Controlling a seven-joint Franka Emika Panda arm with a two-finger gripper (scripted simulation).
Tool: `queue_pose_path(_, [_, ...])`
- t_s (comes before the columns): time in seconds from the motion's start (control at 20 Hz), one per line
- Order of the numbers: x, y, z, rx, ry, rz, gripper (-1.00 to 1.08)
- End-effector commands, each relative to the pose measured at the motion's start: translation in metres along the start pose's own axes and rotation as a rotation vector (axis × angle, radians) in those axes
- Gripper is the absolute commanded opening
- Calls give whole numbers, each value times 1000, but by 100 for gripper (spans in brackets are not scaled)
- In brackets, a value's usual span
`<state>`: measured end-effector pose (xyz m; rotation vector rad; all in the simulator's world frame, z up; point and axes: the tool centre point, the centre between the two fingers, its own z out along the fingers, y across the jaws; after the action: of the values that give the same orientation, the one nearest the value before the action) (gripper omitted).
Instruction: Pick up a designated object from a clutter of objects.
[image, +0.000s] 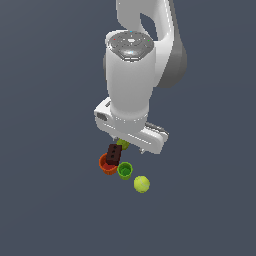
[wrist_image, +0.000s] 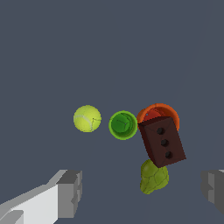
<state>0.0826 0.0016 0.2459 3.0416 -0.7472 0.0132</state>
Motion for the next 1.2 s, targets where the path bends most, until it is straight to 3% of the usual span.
queue_pose_path(0.0, [5,-8,13,2,-1,62,100])
queue_pose_path(1.15, [29,-72,135,5,-12,572,100])
